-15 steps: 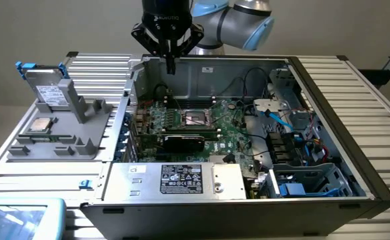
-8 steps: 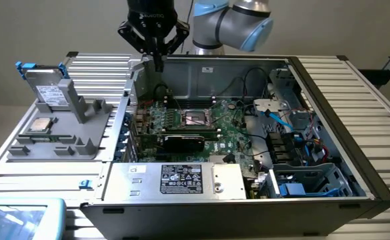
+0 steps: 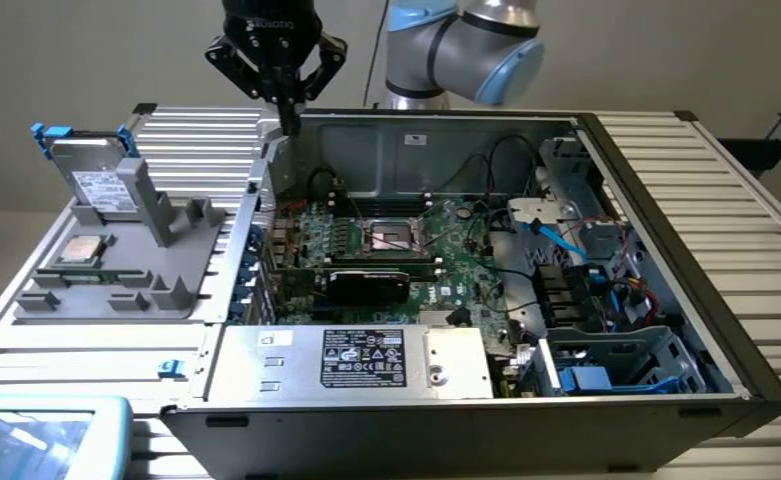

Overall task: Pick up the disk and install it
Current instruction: 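Reach for the disk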

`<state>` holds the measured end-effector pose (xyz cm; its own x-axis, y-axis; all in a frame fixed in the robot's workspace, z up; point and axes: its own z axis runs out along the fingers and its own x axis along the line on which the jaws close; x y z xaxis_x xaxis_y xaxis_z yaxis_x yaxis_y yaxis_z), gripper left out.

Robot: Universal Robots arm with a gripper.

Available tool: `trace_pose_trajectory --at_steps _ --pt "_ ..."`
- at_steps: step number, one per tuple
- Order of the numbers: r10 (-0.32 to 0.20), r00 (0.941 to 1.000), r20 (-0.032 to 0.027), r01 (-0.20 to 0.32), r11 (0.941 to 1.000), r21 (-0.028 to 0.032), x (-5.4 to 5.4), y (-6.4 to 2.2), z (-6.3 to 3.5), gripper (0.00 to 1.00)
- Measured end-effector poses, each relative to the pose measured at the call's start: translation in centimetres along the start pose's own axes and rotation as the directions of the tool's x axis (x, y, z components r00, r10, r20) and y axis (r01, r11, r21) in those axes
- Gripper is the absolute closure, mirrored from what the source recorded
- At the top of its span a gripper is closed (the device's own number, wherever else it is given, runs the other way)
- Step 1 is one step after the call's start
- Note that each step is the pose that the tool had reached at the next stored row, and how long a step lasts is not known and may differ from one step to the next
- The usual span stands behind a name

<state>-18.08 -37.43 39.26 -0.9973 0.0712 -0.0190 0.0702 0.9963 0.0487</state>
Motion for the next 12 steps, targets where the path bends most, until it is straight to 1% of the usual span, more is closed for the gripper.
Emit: trace_pose_trajectory --at_steps 12 --pt "0.000 1.0000 -0.0001 0.000 1.0000 0.0001 4.6 2.26 0.02 0.89"
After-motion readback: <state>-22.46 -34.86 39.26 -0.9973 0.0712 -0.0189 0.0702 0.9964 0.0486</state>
